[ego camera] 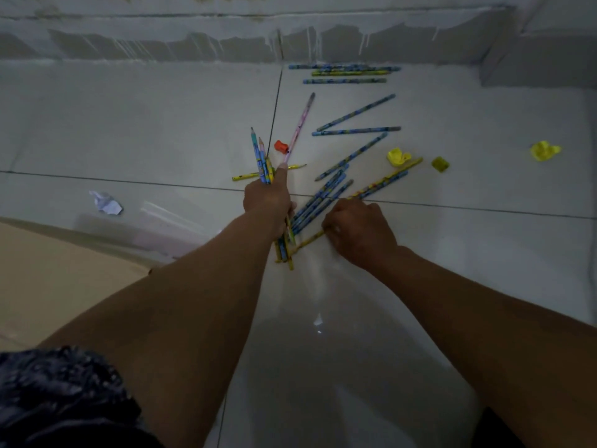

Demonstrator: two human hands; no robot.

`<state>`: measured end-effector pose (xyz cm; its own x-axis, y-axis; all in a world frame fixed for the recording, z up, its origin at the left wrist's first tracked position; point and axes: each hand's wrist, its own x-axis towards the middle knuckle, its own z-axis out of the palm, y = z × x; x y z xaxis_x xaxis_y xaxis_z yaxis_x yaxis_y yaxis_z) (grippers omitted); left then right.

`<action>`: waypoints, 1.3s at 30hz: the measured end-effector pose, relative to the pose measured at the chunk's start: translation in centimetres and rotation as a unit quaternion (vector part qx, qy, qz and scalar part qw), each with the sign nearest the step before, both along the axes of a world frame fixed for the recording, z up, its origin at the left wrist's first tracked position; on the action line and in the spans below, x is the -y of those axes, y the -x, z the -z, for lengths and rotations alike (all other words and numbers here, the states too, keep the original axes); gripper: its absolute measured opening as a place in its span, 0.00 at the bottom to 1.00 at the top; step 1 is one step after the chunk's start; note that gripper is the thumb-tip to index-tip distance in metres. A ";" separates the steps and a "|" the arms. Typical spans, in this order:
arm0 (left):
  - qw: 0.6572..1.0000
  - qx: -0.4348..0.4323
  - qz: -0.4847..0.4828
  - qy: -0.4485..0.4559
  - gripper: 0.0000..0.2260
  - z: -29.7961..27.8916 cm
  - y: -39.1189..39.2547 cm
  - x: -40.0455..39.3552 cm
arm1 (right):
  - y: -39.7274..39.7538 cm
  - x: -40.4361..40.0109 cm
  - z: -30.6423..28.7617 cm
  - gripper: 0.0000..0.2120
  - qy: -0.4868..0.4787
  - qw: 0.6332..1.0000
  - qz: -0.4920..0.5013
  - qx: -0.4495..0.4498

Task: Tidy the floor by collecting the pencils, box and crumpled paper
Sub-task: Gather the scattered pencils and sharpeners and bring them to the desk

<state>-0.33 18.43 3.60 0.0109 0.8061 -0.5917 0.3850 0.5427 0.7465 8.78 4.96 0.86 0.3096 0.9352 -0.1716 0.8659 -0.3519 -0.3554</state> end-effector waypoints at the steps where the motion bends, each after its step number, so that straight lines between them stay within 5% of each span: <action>1: 1.000 -0.003 -0.002 0.000 0.21 0.0 0.1 0.2 | 0.0 0.0 0.2 0.10 0.000 1.000 0.001 0.004; 6: 0.999 0.007 -0.044 -0.001 0.37 0.5 0.0 0.2 | -0.1 0.9 0.6 0.07 -0.023 0.999 0.023 -0.008; 8: 0.998 0.021 -0.051 0.005 0.34 -0.7 -0.4 0.1 | 0.0 1.7 0.9 0.06 -0.080 0.993 0.075 -0.039; 10: 0.998 0.028 -0.050 0.019 0.29 -1.8 -0.8 0.0 | 0.1 2.2 1.0 0.05 -0.138 0.974 0.156 -0.085; 14: 0.999 0.016 -0.002 0.032 0.41 -2.2 -1.8 1.1 | 1.0 1.2 -0.3 0.05 -0.241 0.915 0.261 -0.190; 18: 0.999 0.035 0.016 0.034 0.40 -2.7 -2.5 1.4 | 2.6 -0.6 -2.1 0.06 -0.279 0.889 0.256 -0.260; 21: 0.998 0.046 -0.007 0.047 0.28 -3.1 -3.0 1.0 | 3.3 -1.4 -2.6 0.07 -0.285 0.871 0.270 -0.295; 25: 0.992 0.073 -0.046 0.087 0.22 -3.6 -3.4 0.8 | 4.0 -1.8 -3.5 0.10 -0.272 0.805 0.364 -0.383; 33: 0.957 0.189 -0.124 0.181 0.17 -2.6 -4.2 2.0 | 3.3 -3.1 -4.1 0.19 -0.261 0.604 0.527 -0.538; 36: 0.958 0.201 -0.115 0.170 0.17 -1.7 -4.5 2.9 | 2.3 -3.3 -3.8 0.19 -0.256 0.592 0.528 -0.552; 39: 0.968 0.169 -0.127 0.137 0.16 -2.0 -5.1 3.0 | 1.8 -3.3 -3.2 0.17 -0.241 0.632 0.492 -0.548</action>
